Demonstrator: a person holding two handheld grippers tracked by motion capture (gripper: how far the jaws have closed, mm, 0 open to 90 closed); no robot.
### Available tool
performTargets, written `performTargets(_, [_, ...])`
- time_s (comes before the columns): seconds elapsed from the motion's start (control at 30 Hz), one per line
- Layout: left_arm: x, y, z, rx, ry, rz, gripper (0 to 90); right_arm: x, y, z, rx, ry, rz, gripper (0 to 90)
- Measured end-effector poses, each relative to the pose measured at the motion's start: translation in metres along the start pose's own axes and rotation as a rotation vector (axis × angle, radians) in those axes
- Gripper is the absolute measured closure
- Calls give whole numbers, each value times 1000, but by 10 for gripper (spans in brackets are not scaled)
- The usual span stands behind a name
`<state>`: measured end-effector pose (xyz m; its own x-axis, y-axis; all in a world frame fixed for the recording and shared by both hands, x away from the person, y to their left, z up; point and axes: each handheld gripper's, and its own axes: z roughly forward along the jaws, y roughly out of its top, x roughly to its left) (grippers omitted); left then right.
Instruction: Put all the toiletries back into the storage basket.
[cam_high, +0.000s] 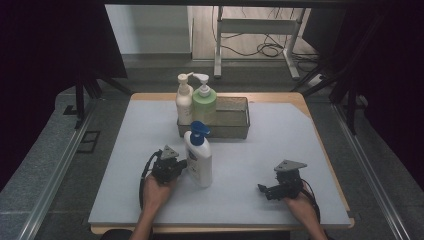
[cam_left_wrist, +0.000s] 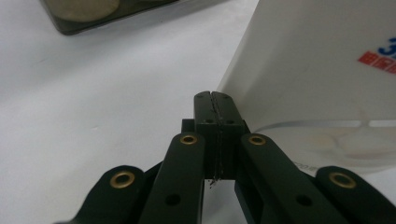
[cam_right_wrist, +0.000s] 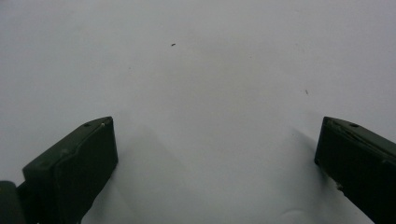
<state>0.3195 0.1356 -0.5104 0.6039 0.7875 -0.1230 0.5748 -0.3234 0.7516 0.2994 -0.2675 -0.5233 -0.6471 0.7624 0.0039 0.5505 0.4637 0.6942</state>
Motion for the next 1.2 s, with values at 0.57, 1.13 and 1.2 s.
performTargets(0.57, [5, 9, 19, -13, -40, -9, 892, 0, 0, 0, -1, 0, 1, 0])
performTargets(1.13, [-20, 9, 19, 21, -113, 33, 892, 0, 0, 0, 0, 1, 0, 0])
performTargets(1.2, [-23, 8, 18, 27, -118, 39, 891, 0, 0, 0, 1, 1, 1, 0])
